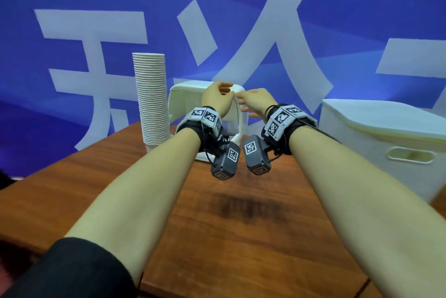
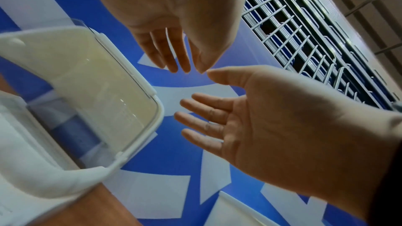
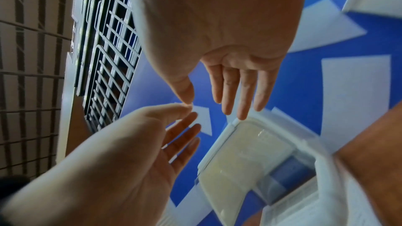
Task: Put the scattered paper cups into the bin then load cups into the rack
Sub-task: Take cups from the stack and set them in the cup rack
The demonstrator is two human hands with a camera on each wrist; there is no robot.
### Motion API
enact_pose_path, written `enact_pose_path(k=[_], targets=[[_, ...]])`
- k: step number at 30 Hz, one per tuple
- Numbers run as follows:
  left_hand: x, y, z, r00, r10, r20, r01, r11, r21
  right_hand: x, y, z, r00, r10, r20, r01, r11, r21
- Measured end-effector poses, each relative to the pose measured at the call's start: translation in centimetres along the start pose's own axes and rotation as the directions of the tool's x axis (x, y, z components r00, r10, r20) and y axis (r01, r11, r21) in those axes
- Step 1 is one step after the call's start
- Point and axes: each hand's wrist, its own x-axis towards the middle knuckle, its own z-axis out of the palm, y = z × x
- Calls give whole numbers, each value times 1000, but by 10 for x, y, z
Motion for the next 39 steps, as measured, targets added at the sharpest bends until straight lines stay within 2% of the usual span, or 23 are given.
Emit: enact_pose_path(k=[2,4,7,11,15,17,21,26,29,33,36,39], targets=[[-1,-11,-18,995,21,-96,-21,1000,-5,2,-4,21,999,-19,39,18,999,28],[-2,-20,-37,978,62,-197,-50,997,65,4,-8,40,997,-26,66,23,998,50],[-2,-32,-64,920,123,-371,-48,978,205,5,-13,66,995,-38,90,32,997,64],[-1,-45,-96,824,53,-564,105,964,244,4,-23,93,989,-63,137,52,996,77],[1,-57,-115,770,-78,-634,266,941,208,6,-30,110,985,-72,156,60,995,83],[4,-64,-120,775,-125,-620,307,931,197,9,-34,116,984,-74,164,61,994,85],[20,-77,-126,827,-192,-529,309,941,141,16,-40,124,979,-85,185,69,993,91],[37,-83,-126,876,-196,-440,263,960,95,28,-42,127,976,-98,195,77,990,117],[41,-89,-126,880,-187,-436,232,971,52,38,-40,127,975,-110,195,88,989,118],[39,-91,-122,903,-162,-398,216,972,94,45,-37,126,974,-120,191,101,989,109],[38,-85,-113,948,-133,-288,184,970,157,46,-38,124,969,-139,203,112,984,136],[35,-78,-100,979,-98,-178,135,968,212,44,-41,118,957,-220,187,174,956,234]])
